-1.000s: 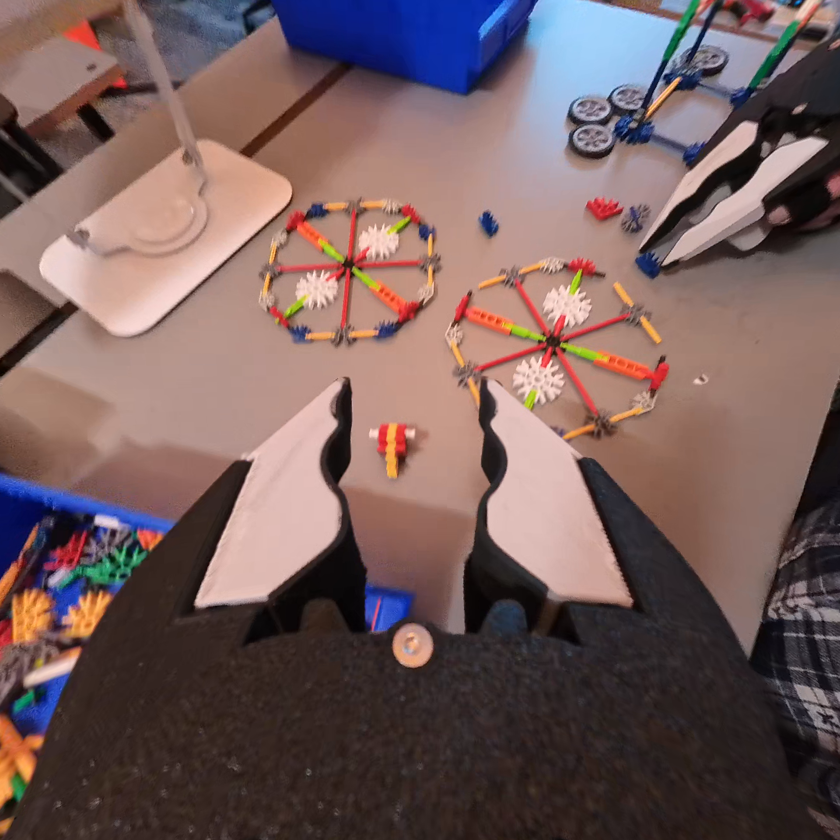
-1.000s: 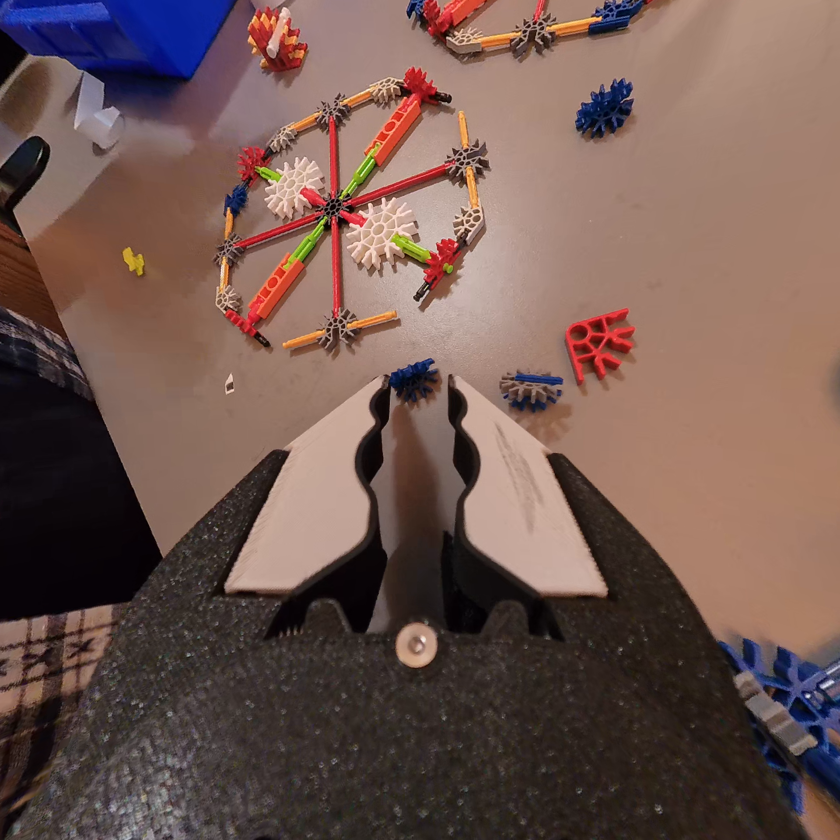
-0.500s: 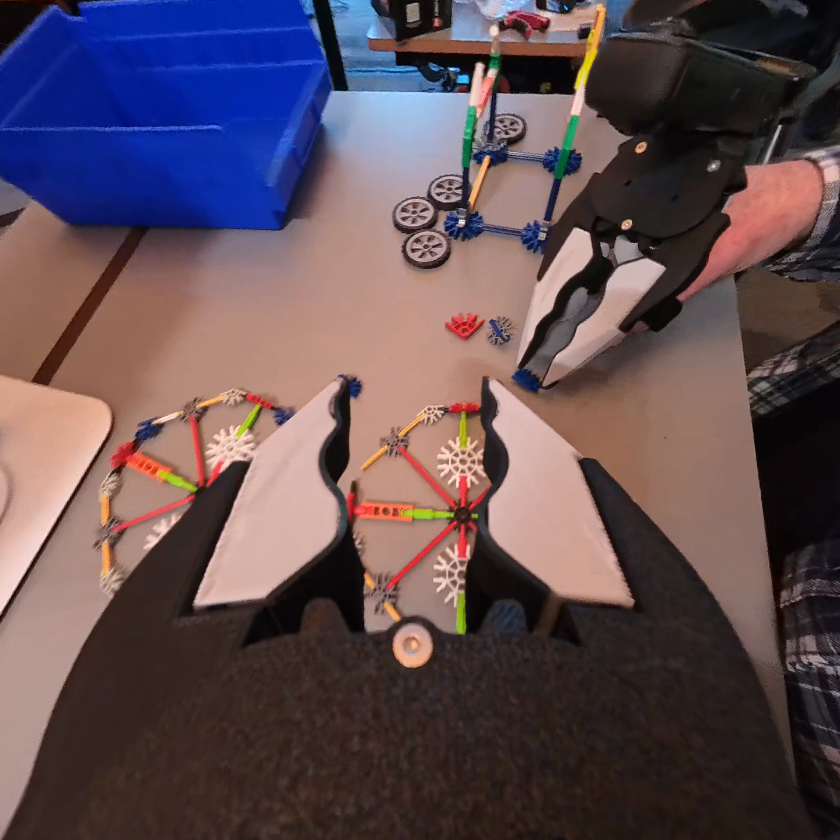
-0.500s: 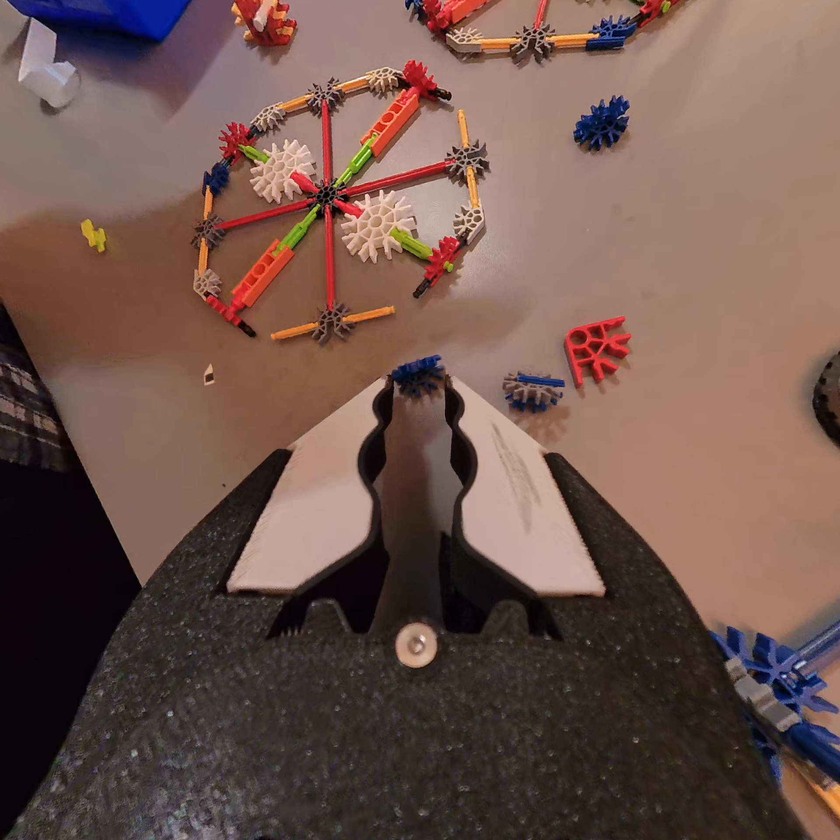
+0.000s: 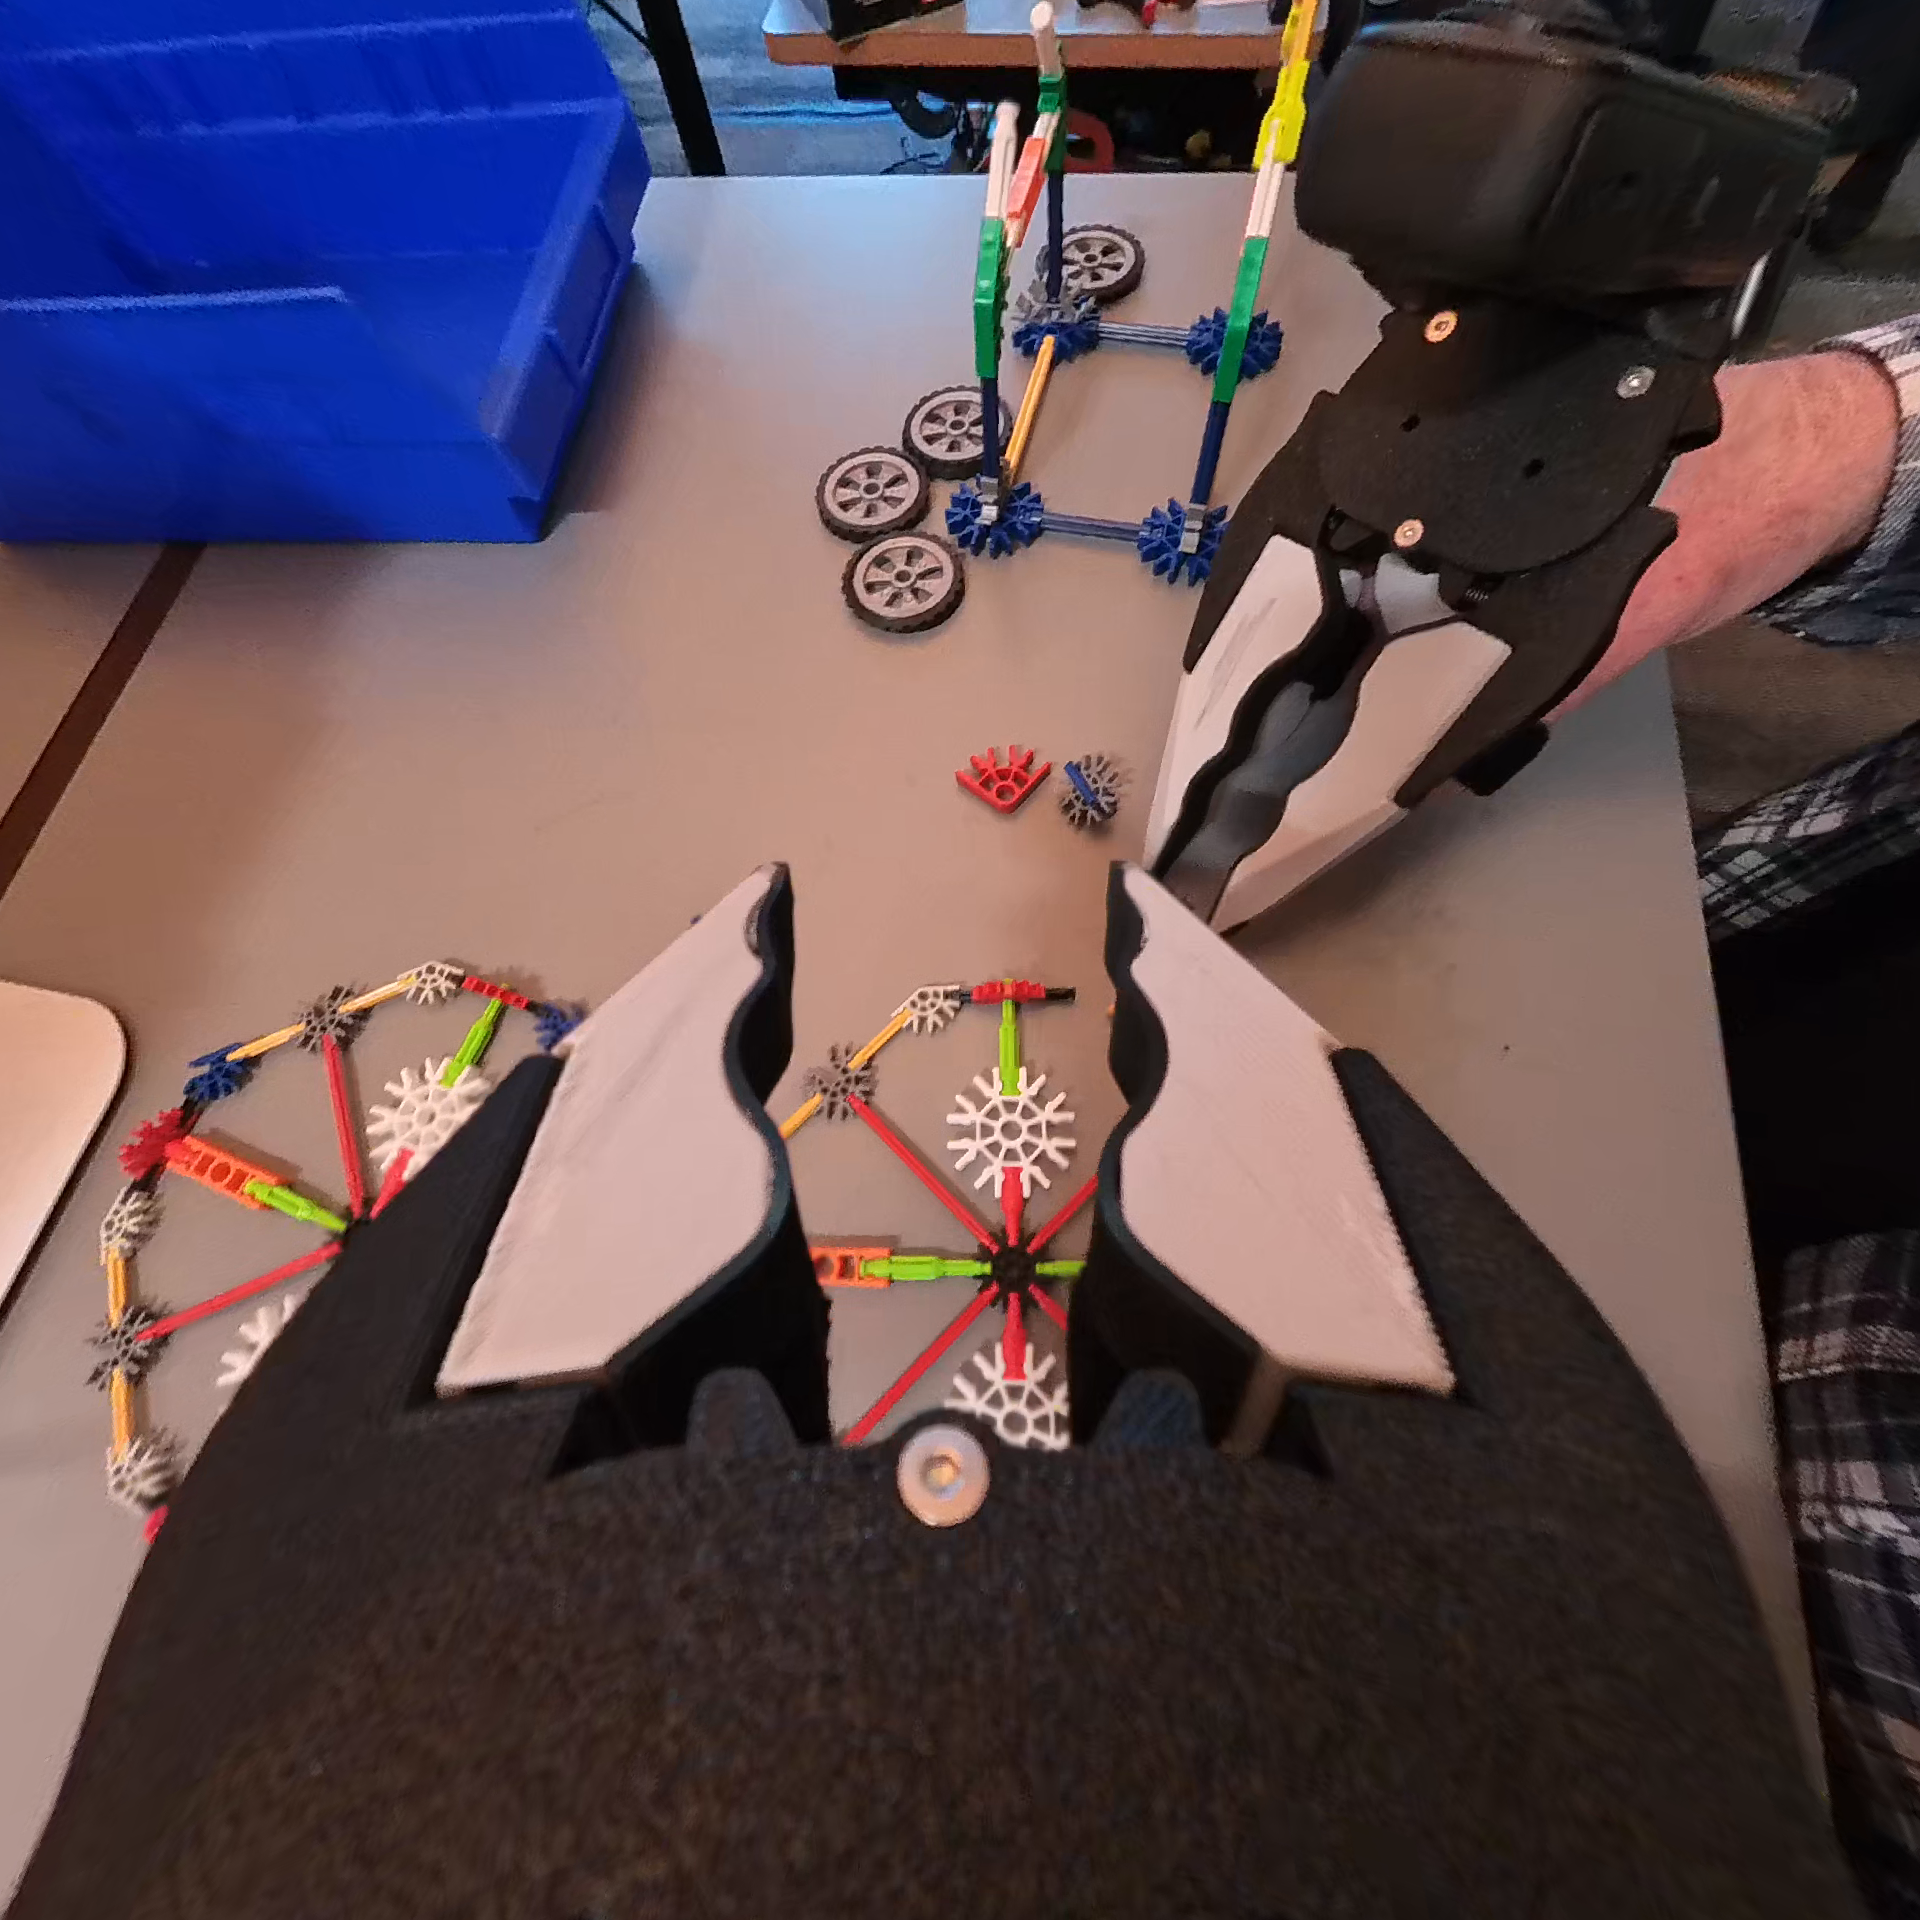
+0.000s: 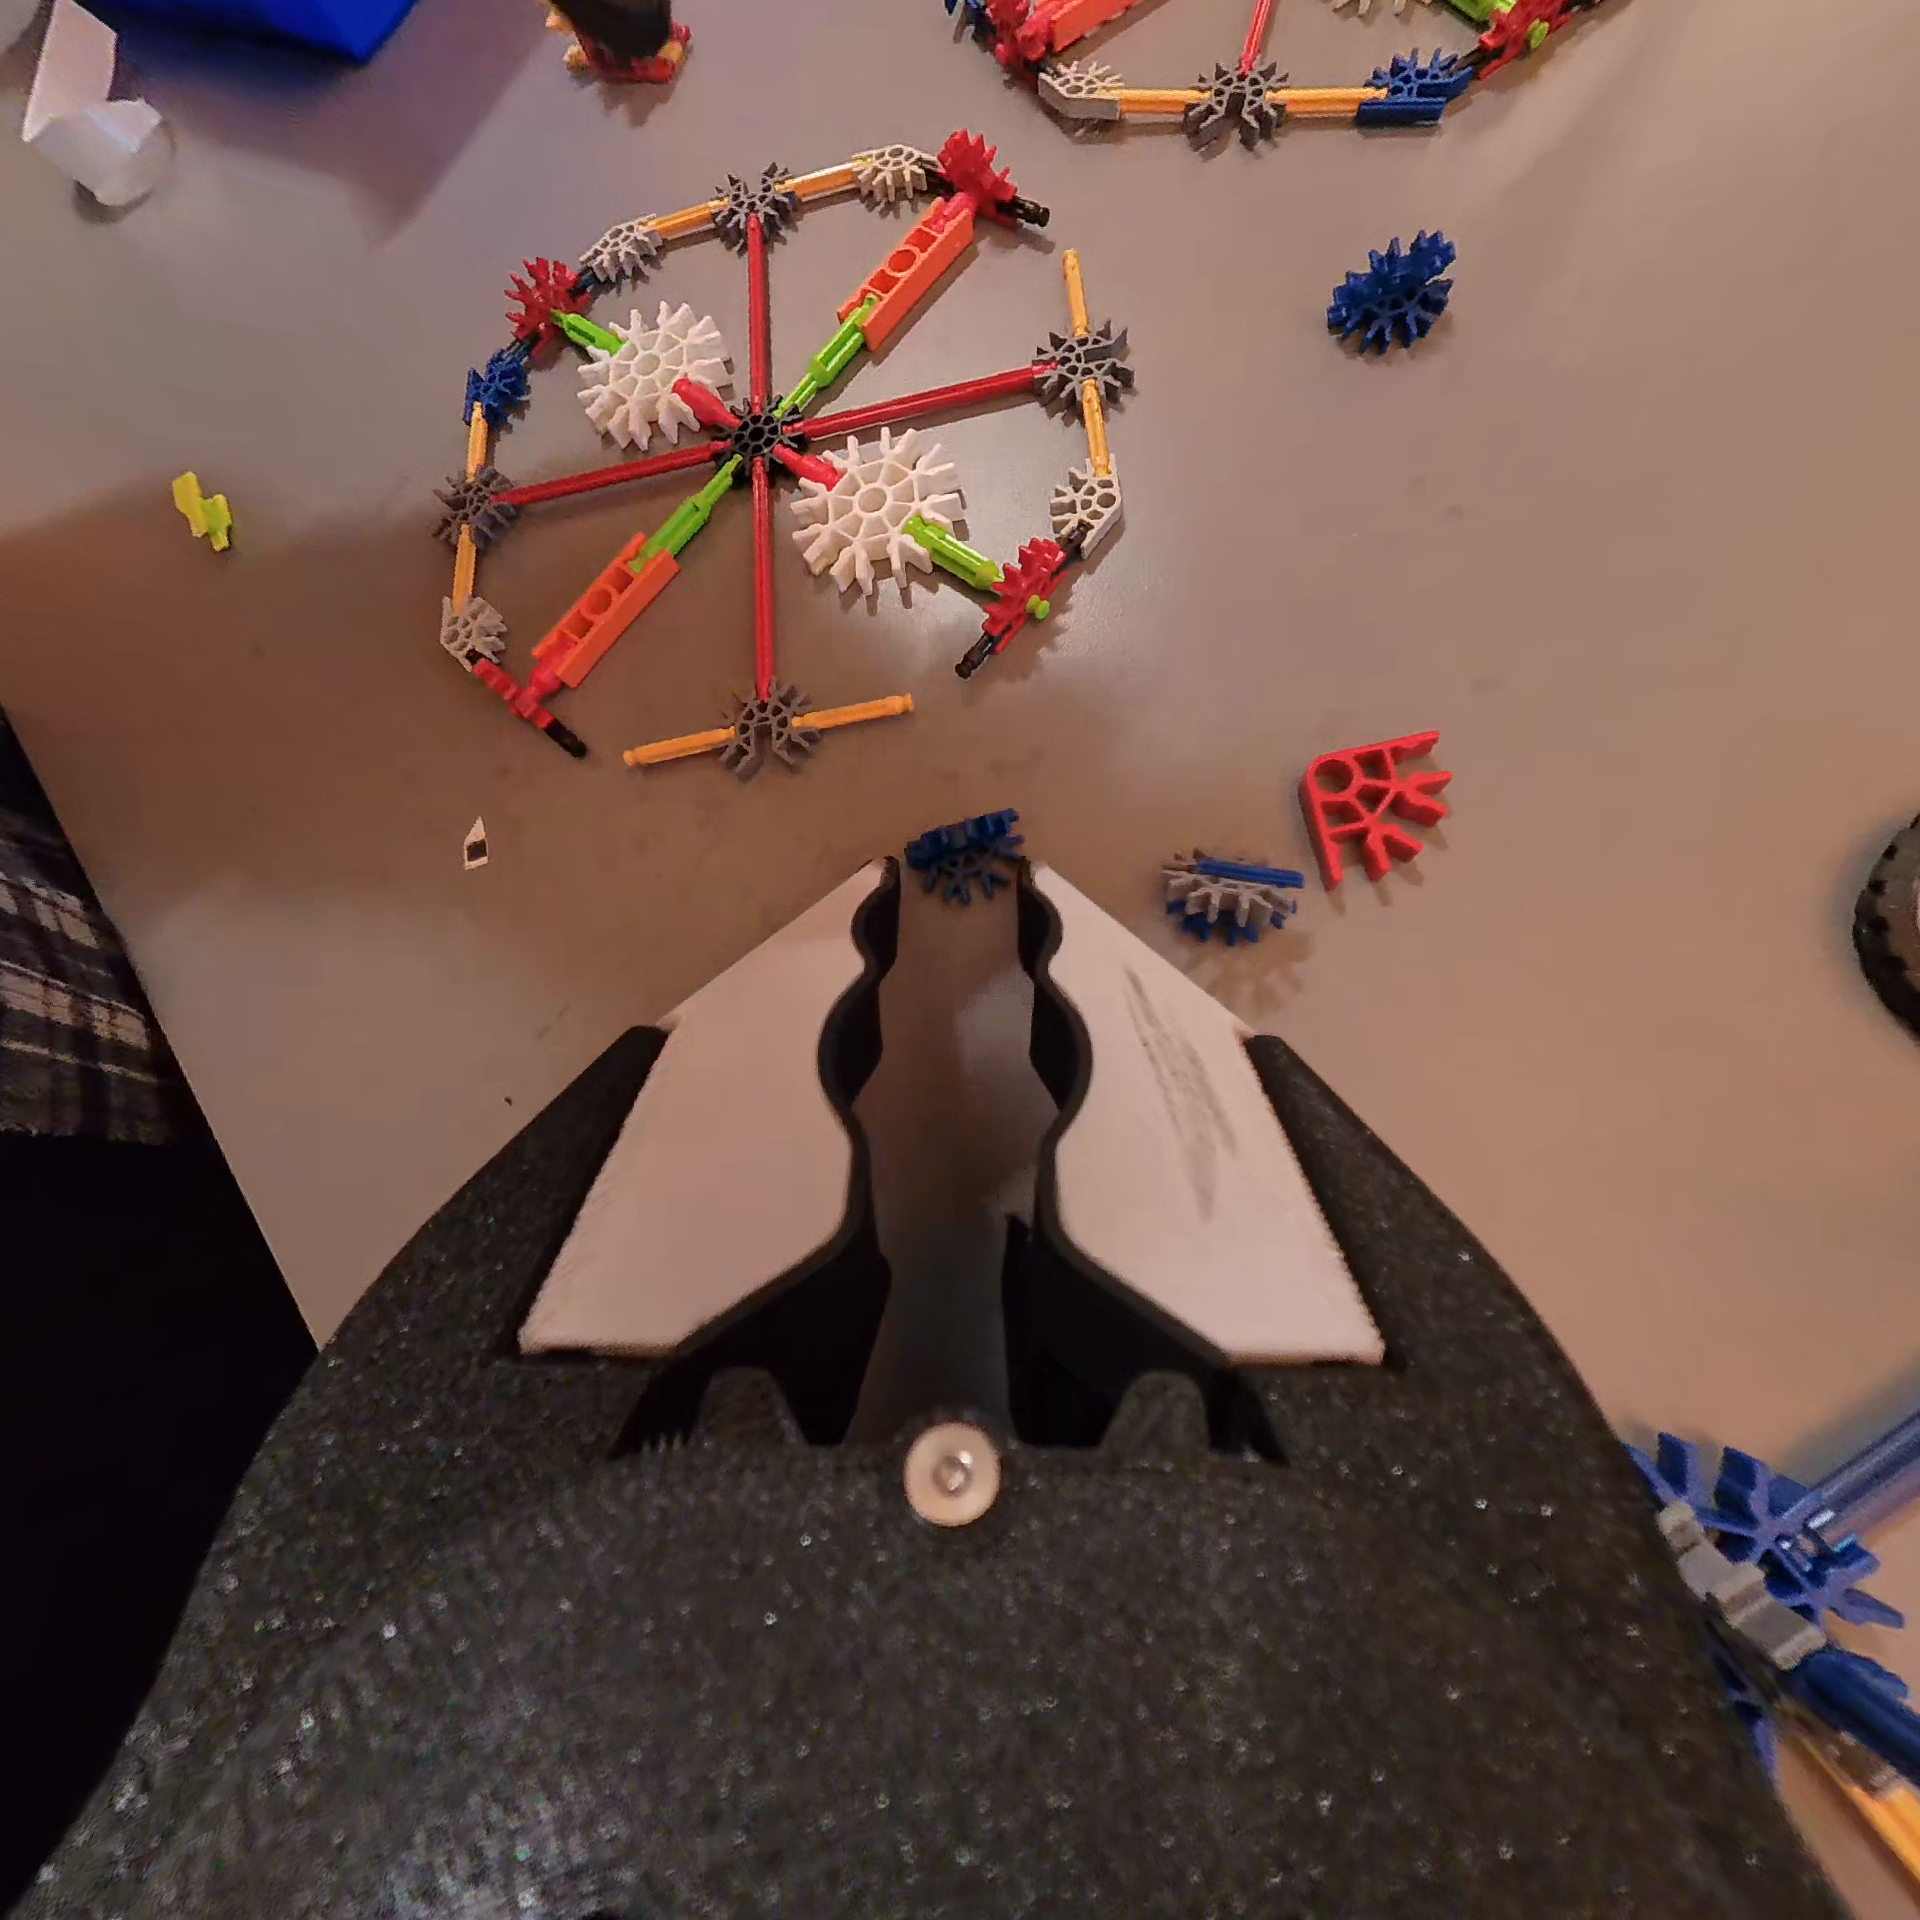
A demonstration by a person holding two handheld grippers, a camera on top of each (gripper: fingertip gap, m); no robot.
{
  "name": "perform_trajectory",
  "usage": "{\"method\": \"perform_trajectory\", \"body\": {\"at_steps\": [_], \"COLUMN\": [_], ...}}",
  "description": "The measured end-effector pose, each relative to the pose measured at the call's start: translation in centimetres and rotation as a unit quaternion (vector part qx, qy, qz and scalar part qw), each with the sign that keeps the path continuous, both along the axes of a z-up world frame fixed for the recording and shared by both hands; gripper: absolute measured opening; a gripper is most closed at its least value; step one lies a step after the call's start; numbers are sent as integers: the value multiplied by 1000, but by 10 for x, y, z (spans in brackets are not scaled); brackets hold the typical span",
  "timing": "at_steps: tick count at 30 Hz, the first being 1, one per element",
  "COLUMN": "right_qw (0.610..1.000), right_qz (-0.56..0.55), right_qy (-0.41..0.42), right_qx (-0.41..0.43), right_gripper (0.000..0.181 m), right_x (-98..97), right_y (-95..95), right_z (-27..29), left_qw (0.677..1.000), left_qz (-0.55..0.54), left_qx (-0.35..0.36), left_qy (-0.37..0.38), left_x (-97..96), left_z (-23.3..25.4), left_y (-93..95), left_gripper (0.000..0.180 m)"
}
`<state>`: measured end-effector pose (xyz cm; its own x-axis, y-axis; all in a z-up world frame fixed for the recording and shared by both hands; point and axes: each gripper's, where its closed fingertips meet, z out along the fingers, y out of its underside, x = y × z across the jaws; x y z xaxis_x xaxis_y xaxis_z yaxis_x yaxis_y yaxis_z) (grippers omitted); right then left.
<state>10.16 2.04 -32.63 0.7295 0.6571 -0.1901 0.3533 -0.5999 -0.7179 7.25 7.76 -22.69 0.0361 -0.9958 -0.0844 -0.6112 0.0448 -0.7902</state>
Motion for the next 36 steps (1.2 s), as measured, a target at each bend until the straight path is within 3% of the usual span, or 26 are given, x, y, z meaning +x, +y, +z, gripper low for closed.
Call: {"method": "perform_trajectory", "body": {"at_steps": [19,36], "right_qw": [999,999], "right_qz": [12,8], "right_qy": [28,30], "right_qx": [-22,-25], "right_gripper": [21,19], "right_x": [-2,-1], "right_y": [-2,-1], "right_z": [1,1], "left_qw": [981,899], "left_qz": [190,416], "left_qx": [45,123], "left_qy": [13,61], "left_x": [-158,-385], "left_z": [28,74], "left_y": [43,49], "left_gripper": [58,57]}}
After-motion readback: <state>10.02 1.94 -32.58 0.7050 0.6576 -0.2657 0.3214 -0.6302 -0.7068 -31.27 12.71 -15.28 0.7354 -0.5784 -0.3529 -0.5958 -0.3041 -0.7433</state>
